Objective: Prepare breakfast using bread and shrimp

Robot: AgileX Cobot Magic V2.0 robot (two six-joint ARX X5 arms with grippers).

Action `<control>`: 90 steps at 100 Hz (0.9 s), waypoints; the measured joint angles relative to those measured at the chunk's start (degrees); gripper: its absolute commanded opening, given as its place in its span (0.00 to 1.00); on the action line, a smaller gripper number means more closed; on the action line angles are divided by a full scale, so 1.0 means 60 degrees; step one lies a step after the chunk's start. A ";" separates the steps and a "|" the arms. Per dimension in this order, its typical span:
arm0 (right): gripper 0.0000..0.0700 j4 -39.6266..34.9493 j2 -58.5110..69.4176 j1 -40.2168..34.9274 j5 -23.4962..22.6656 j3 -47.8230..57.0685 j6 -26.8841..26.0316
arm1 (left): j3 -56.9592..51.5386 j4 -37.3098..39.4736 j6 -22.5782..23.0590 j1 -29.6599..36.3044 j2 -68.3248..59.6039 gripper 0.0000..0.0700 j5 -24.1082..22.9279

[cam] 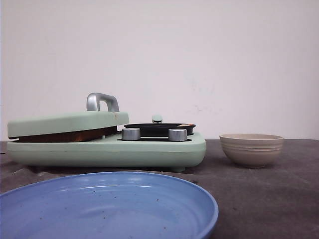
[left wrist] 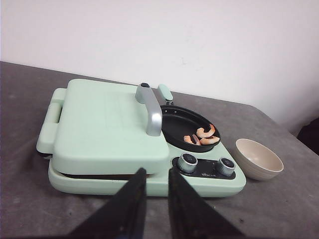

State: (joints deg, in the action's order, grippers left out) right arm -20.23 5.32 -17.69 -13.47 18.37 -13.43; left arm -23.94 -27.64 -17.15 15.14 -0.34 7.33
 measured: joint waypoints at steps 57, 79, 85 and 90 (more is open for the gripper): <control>0.01 0.0004 0.0000 0.0000 -0.0004 0.0000 -0.0025 | 0.0000 -0.0004 0.0000 0.0000 0.0000 0.00 0.0000; 0.01 0.0004 0.0000 0.0000 -0.0004 0.0000 -0.0029 | 0.0029 -0.0903 0.0113 -0.0058 0.0004 0.00 -0.0251; 0.01 0.0004 0.0000 0.0000 -0.0004 0.0000 -0.0029 | 0.0270 -0.0503 0.0499 -0.0193 0.0004 0.00 -0.0565; 0.01 0.0004 0.0000 0.0000 0.0000 0.0000 -0.0029 | 0.0627 0.0051 0.0998 -0.0372 0.0004 0.00 -0.1002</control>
State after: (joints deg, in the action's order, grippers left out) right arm -20.21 5.32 -17.69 -13.47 18.37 -13.61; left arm -20.18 -27.33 -11.16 12.91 -0.32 1.32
